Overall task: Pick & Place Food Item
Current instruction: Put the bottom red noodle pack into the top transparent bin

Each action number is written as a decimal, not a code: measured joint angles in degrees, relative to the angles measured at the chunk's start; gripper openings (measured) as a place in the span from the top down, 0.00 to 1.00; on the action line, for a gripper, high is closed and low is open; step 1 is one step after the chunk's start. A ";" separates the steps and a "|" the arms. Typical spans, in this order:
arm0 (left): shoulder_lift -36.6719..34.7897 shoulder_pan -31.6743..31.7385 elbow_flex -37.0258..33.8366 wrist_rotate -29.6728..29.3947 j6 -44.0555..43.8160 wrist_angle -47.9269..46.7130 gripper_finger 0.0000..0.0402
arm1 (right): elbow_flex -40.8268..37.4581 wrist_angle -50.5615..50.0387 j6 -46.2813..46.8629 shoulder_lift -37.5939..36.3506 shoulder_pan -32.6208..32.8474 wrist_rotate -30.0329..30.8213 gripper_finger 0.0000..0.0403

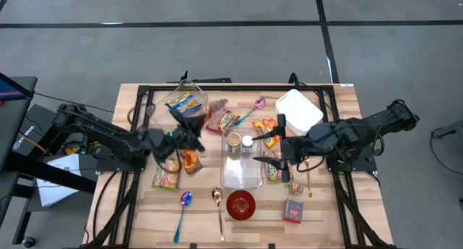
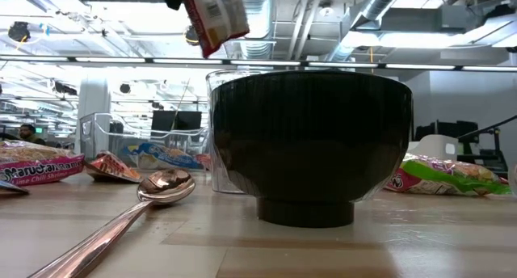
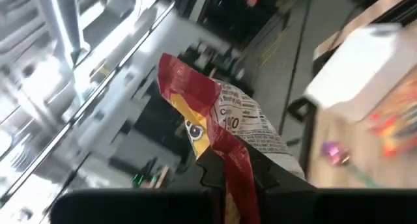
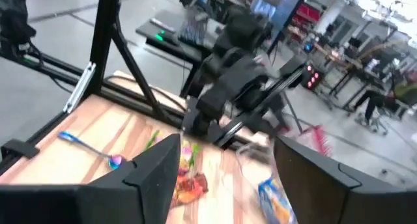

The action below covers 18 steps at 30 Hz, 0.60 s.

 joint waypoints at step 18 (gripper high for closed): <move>-12.03 21.10 0.02 0.29 -32.07 -38.41 0.99 | 0.00 -10.53 6.63 -0.07 2.71 2.53 0.52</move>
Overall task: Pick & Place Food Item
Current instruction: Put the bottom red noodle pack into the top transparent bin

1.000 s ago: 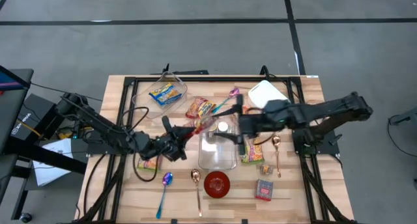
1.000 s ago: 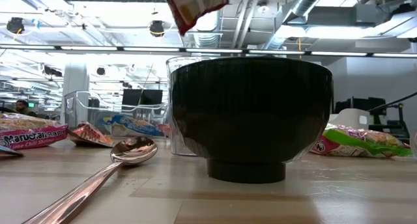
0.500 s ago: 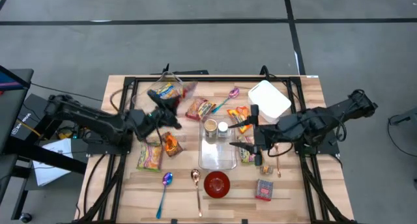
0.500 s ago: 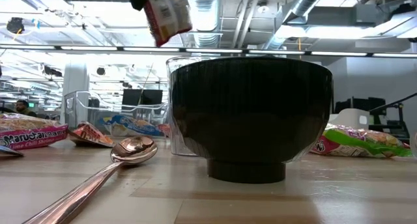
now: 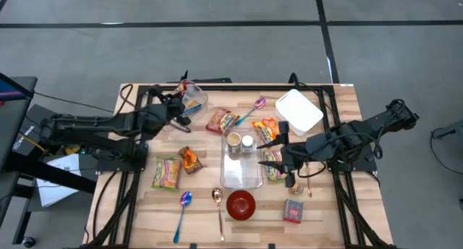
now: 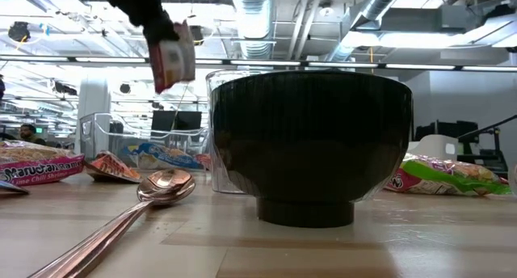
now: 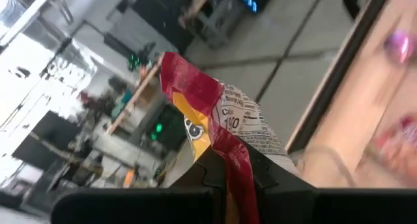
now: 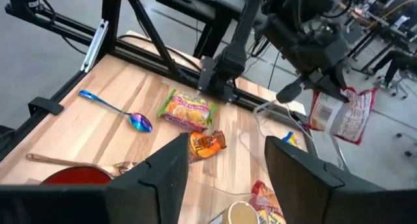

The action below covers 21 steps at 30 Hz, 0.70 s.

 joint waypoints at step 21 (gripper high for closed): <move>14.68 12.36 0.00 3.11 -24.08 -22.73 0.99 | -0.02 -1.28 0.87 0.00 -0.02 -0.20 0.55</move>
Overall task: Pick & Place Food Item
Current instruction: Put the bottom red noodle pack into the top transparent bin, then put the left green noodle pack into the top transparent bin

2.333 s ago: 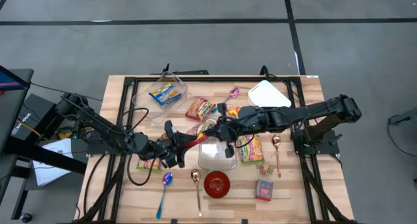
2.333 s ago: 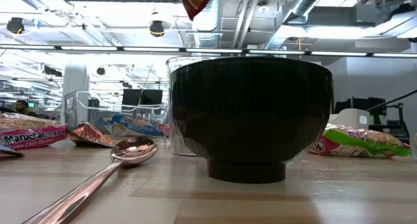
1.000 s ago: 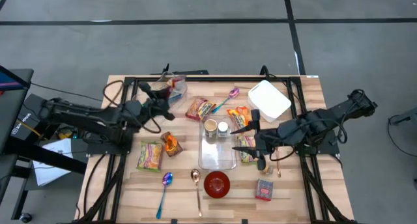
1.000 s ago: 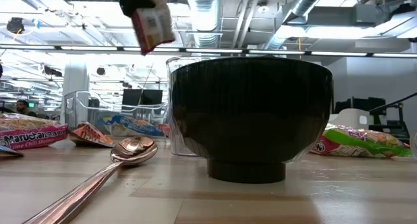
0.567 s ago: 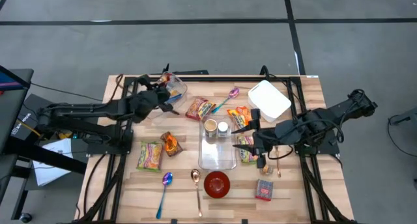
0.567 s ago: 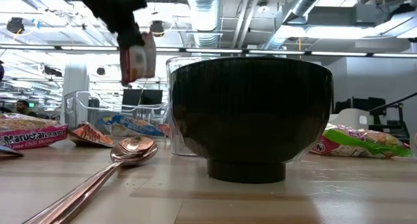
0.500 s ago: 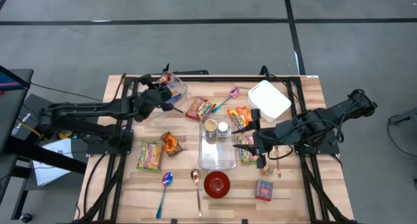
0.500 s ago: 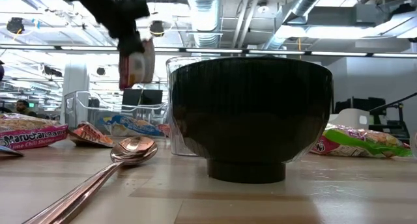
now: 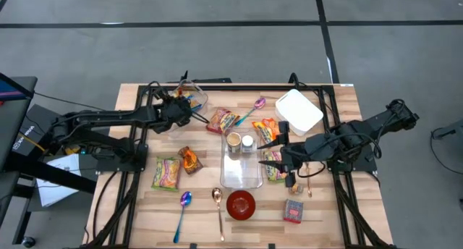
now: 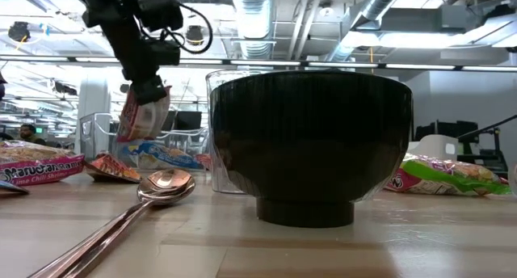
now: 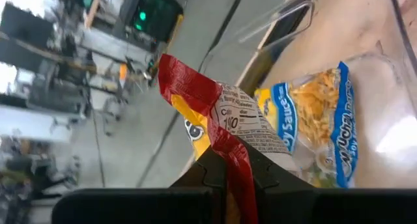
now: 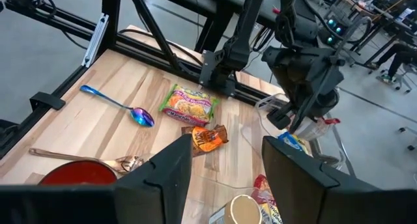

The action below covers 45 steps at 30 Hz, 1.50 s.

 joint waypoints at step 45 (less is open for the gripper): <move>-0.03 8.74 4.74 16.11 -19.83 -9.53 0.57 | -0.02 -3.19 2.65 0.00 -1.70 -1.03 0.55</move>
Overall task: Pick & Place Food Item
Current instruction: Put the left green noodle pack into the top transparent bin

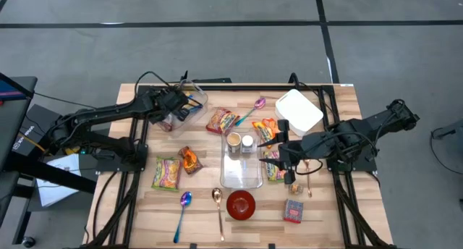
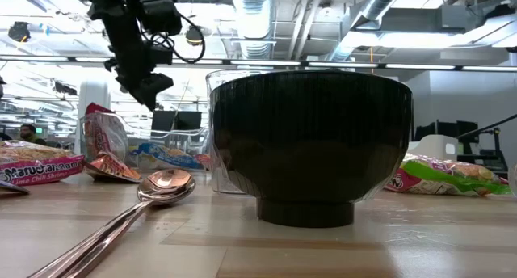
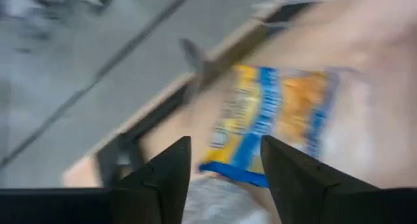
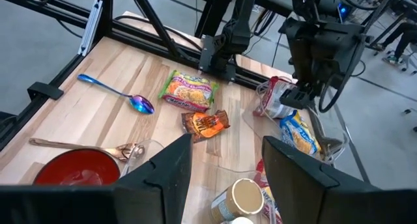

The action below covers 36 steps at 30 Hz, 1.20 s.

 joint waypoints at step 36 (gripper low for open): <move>-3.91 -63.75 -0.04 39.19 -35.15 -23.41 0.57 | 0.00 -7.66 9.21 0.00 3.45 0.81 0.55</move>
